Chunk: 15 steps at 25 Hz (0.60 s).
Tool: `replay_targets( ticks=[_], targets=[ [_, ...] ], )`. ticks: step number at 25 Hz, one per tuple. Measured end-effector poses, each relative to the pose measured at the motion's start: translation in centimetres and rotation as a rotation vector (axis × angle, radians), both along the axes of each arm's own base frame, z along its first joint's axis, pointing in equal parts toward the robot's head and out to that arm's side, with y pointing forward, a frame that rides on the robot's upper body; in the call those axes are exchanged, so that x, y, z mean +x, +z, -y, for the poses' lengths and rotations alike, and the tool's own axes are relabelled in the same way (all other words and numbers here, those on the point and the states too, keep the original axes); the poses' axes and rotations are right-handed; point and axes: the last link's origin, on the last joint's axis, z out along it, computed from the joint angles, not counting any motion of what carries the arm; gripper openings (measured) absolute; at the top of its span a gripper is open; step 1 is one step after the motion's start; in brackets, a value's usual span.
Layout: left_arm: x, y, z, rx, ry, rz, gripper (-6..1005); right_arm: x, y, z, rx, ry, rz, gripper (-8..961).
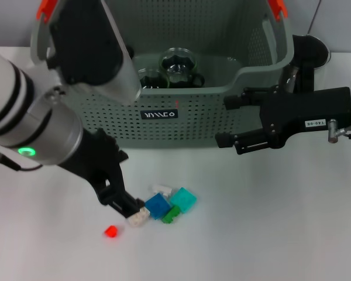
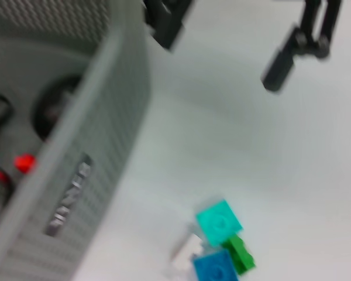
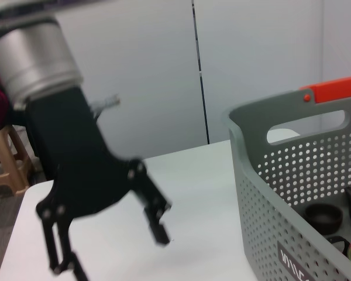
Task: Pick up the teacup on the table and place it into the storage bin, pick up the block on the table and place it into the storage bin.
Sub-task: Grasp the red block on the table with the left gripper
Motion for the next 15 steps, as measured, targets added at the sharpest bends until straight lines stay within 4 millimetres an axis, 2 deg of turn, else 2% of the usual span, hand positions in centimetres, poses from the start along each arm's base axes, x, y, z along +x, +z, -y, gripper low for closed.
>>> replay_targets(
  ticks=[15],
  targets=[
    [-4.4, -4.1, -0.5, -0.137, 0.174, -0.021, 904, 0.3, 0.1, -0.2, 0.015, -0.036, -0.016, 944]
  ],
)
